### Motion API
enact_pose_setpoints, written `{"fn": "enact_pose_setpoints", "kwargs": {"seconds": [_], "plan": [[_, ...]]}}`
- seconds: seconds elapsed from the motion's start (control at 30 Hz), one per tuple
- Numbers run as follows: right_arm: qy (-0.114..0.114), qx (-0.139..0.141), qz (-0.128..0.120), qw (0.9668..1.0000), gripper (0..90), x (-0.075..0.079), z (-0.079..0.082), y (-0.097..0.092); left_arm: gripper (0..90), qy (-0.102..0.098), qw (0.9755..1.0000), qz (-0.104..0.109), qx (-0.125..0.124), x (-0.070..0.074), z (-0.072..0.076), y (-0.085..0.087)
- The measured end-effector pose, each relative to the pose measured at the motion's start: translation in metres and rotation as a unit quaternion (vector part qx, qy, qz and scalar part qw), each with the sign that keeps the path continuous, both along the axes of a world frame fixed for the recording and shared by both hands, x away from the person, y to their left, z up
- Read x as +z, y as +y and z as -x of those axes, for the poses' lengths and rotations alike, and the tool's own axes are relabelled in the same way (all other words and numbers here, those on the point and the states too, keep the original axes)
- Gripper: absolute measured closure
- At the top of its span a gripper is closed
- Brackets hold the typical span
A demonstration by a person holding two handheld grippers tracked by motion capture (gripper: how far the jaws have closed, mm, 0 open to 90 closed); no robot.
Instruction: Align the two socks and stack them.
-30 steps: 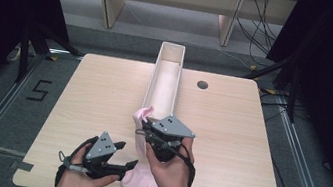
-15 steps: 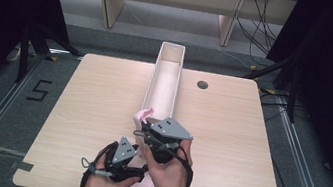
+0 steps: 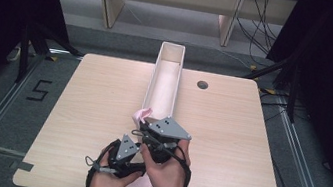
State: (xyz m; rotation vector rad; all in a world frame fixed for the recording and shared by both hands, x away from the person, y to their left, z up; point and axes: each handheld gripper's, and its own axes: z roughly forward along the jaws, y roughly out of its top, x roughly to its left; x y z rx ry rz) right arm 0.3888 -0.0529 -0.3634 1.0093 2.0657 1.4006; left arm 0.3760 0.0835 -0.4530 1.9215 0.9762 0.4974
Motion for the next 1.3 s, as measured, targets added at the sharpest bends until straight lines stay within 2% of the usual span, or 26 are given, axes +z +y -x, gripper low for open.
{"fn": "enact_pose_setpoints", "kwargs": {"seconds": [0.03, 0.07, 0.1, 0.13, 0.2, 0.33, 0.37, 0.4, 0.47, 0.5, 0.53, 0.57, 0.73, 0.77, 0.8, 0.87, 0.9, 0.93, 0.97, 1.0, 1.07, 1.1, 1.13, 1.2, 1.3], "plan": [[0.0, 0.001, -0.001, 1.0, 86.7, -0.001, 0.0, 0.0, 41.3, -0.004, 1.0, -0.001, 0.003, -0.001, -0.001, 0.0], [0.003, 0.0, 0.0, 1.0, 86.7, -0.001, 0.001, 0.0, 44.0, -0.001, 0.9995, -0.031, -0.008, 0.0, -0.003, 0.004], [0.005, 0.002, -0.001, 1.0, 86.7, -0.001, 0.001, 0.0, 46.5, -0.006, 0.9997, 0.016, 0.015, -0.004, -0.003, 0.0], [0.002, 0.006, -0.008, 0.9999, 86.7, -0.001, 0.002, 0.0, 51.5, -0.004, 0.9997, -0.024, -0.006, -0.004, -0.004, 0.006], [-0.003, 0.006, -0.007, 1.0, 86.6, 0.0, 0.002, -0.001, 53.1, 0.0, 0.9998, -0.017, -0.002, -0.005, -0.004, 0.006], [0.001, -0.002, -0.004, 1.0, 86.6, 0.001, 0.001, -0.001, 52.0, 0.002, 0.9997, -0.023, -0.006, -0.005, -0.003, 0.007], [0.007, -0.006, -0.009, 0.9999, 86.6, 0.001, 0.002, -0.001, 52.0, -0.002, 0.9998, 0.017, 0.013, -0.006, -0.002, 0.002], [0.008, -0.008, -0.013, 0.9999, 86.6, 0.0, 0.002, -0.001, 51.0, -0.001, 1.0, 0.006, 0.007, -0.004, -0.002, 0.004], [0.012, -0.009, -0.007, 0.9999, 86.6, 0.001, 0.002, -0.001, 52.0, -0.003, 0.9999, 0.01, 0.003, -0.003, -0.003, 0.003], [0.008, -0.007, -0.002, 0.9999, 86.6, 0.0, 0.002, -0.001, 52.0, -0.002, 0.9999, 0.015, 0.005, -0.003, -0.003, 0.002], [0.003, -0.002, 0.0, 1.0, 86.6, -0.001, 0.002, 0.0, 56.0, -0.009, 0.9993, 0.033, 0.016, -0.005, -0.003, -0.002], [0.007, -0.002, -0.003, 1.0, 86.6, -0.001, 0.002, 0.0, 59.4, -0.007, 0.9997, 0.02, 0.01, -0.004, -0.003, 0.0], [0.004, 0.0, -0.007, 1.0, 86.6, -0.001, 0.003, 0.0, 74.8, -0.006, 0.9999, 0.009, 0.004, -0.004, -0.003, 0.003], [0.002, 0.001, -0.006, 1.0, 86.6, 0.0, 0.003, -0.001, 74.8, -0.006, 1.0, -0.001, -0.001, -0.003, -0.003, 0.005], [0.003, -0.001, -0.011, 0.9999, 86.6, 0.001, 0.004, -0.002, 81.8, -0.007, 0.9998, -0.012, -0.011, -0.002, -0.002, 0.009], [-0.002, -0.006, -0.004, 1.0, 86.5, 0.002, 0.004, -0.005, 86.8, -0.005, 0.9999, -0.007, -0.01, -0.002, -0.002, 0.01], [0.005, -0.008, -0.014, 0.9998, 86.5, 0.002, 0.004, -0.005, 87.8, -0.005, 0.9998, -0.014, -0.011, -0.001, -0.001, 0.012], [0.012, -0.011, -0.012, 0.9998, 86.4, 0.003, 0.005, -0.006, 88.3, -0.009, 0.9997, -0.016, -0.015, -0.001, -0.001, 0.014], [0.012, -0.011, -0.012, 0.9998, 86.4, 0.003, 0.005, -0.006, 88.5, -0.009, 0.9997, -0.016, -0.015, -0.001, -0.001, 0.014], [0.001, -0.009, -0.008, 0.9999, 86.4, 0.003, 0.004, -0.008, 88.5, -0.014, 0.9995, -0.022, -0.016, -0.001, -0.001, 0.016], [0.007, -0.013, -0.016, 0.9998, 86.2, 0.003, 0.004, -0.012, 88.7, -0.012, 0.9996, -0.022, -0.011, 0.001, 0.002, 0.021], [0.004, -0.017, -0.008, 0.9998, 86.2, 0.003, 0.004, -0.015, 88.8, -0.012, 0.9995, -0.026, -0.01, 0.002, 0.003, 0.024], [0.014, -0.015, -0.016, 0.9997, 86.2, 0.003, 0.005, -0.016, 88.8, -0.019, 0.999, -0.038, -0.013, 0.005, 0.005, 0.031], [0.008, -0.021, -0.015, 0.9996, 86.1, 0.002, 0.004, -0.019, 88.8, -0.019, 0.9989, -0.04, -0.012, 0.007, 0.006, 0.037], [0.012, -0.023, -0.013, 0.9996, 86.1, 0.0, 0.004, -0.022, 88.9, -0.018, 0.9989, -0.042, -0.009, 0.009, 0.008, 0.042]]}}
